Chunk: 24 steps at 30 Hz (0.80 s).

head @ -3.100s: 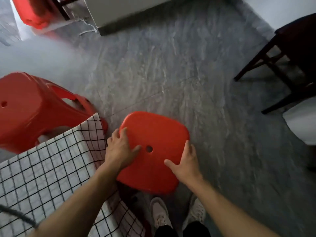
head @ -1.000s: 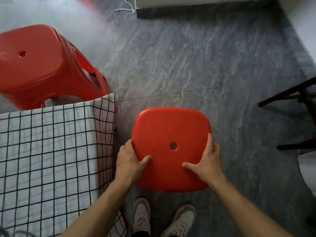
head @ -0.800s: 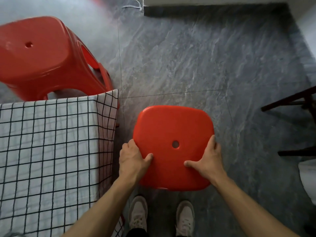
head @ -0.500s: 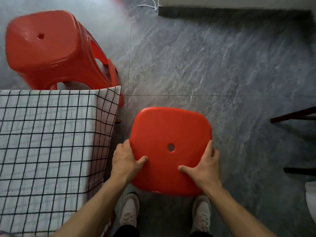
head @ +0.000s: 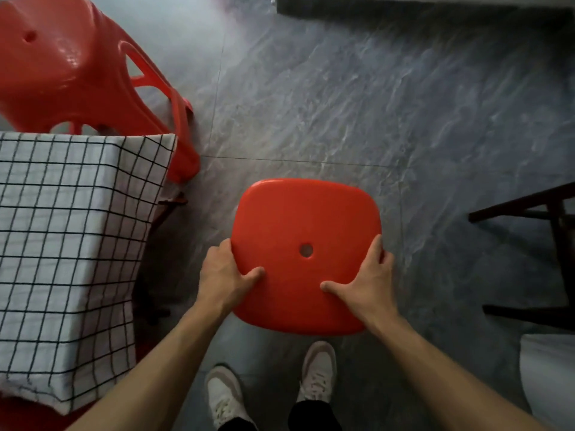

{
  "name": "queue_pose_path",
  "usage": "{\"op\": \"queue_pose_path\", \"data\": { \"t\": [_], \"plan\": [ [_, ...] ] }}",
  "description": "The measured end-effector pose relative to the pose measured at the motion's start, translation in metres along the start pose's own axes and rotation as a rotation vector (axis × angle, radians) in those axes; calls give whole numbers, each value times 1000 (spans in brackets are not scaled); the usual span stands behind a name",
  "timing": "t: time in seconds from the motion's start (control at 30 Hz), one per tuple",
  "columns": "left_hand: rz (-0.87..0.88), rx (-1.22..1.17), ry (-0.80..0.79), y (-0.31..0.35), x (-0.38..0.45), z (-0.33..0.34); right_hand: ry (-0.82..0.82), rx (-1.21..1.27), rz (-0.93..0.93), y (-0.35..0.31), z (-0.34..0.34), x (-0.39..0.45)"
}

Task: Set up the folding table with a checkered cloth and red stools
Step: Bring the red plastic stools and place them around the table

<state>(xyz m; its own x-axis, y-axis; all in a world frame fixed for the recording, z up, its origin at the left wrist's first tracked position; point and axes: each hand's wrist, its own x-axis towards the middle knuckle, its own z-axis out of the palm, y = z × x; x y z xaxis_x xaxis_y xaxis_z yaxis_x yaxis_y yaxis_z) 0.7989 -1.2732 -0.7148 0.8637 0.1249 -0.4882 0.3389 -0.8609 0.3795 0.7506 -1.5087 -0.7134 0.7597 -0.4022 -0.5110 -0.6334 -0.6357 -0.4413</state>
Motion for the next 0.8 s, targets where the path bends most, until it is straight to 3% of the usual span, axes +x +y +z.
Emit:
{"op": "queue_pose_path", "data": {
  "t": [0.33, 0.67, 0.8],
  "plan": [
    [2, 3, -35, 56, -15, 38, 3, -26, -11, 52, -39, 15],
    [-51, -3, -19, 37, -32, 38, -76, -136, -96, 37, -45, 21],
    [-13, -3, -31, 41, -21, 31, -62, -90, -38, 42, -40, 8]
  ]
}}
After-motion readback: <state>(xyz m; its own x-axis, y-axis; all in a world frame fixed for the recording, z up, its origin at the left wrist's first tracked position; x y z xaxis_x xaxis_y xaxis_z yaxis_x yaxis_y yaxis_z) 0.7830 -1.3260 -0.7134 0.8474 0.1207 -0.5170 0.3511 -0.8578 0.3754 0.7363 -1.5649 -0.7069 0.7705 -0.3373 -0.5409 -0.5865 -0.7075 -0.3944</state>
